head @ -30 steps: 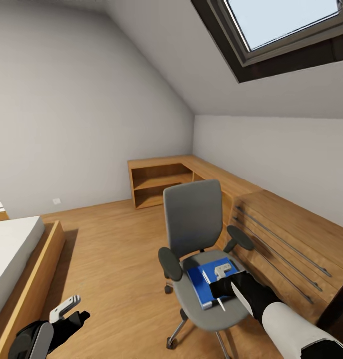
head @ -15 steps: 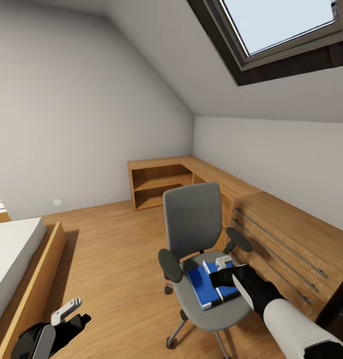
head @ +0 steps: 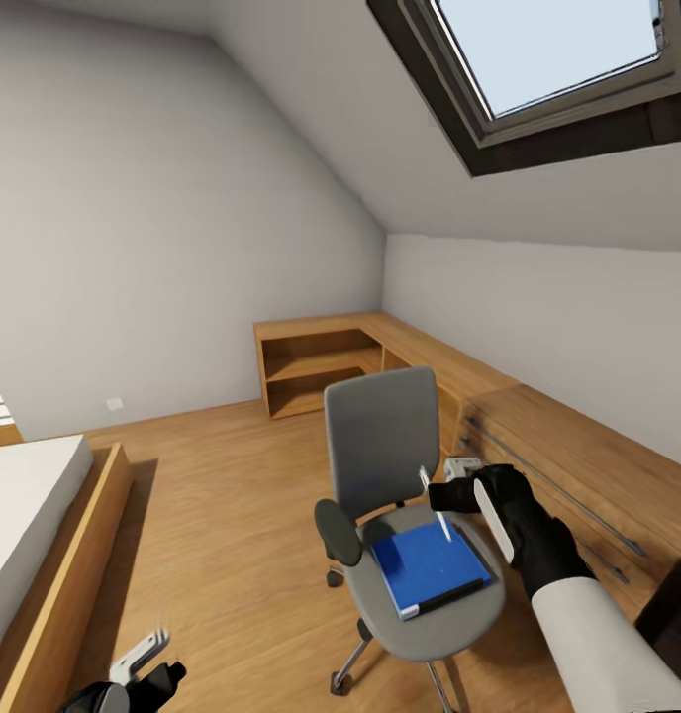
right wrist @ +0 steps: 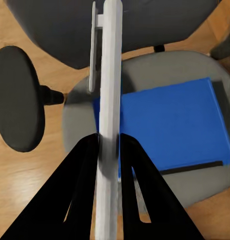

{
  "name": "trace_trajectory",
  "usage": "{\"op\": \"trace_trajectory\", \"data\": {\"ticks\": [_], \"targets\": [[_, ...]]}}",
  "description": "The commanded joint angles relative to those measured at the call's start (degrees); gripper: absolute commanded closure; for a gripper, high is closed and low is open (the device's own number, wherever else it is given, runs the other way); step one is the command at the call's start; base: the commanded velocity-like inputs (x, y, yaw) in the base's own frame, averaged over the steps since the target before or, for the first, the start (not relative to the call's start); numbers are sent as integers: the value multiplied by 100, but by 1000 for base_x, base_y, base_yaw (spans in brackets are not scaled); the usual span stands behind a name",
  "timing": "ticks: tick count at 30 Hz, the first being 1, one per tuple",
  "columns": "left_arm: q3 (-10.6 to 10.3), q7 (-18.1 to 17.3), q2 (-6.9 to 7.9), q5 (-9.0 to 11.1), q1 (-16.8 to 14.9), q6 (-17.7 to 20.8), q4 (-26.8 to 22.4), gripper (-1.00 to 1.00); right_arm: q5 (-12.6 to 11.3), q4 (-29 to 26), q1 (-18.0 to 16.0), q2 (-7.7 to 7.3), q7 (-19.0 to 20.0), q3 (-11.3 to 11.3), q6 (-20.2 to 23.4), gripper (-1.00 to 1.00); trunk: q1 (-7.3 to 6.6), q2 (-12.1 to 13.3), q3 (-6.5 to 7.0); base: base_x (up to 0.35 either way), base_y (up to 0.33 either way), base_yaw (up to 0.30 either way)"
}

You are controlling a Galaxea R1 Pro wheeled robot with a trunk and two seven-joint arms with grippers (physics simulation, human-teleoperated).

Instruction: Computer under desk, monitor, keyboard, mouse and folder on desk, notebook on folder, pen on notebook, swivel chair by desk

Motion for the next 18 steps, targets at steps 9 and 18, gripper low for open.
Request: {"op": "trace_trajectory", "data": {"ticks": [9, 18], "targets": [[-114, 31, 2, -630, -5, -1152, 1376, -100, -45, -1081, 243, -7, -255, -349, 460, 100, -198, 358, 155, 0, 0, 0], [-544, 72, 7, -855, -6, -2332, 2247, -100, -28, -1296, 664, 0, -356, -1295, 267, 100, -396, 719, 337, 0, 0, -165]]}}
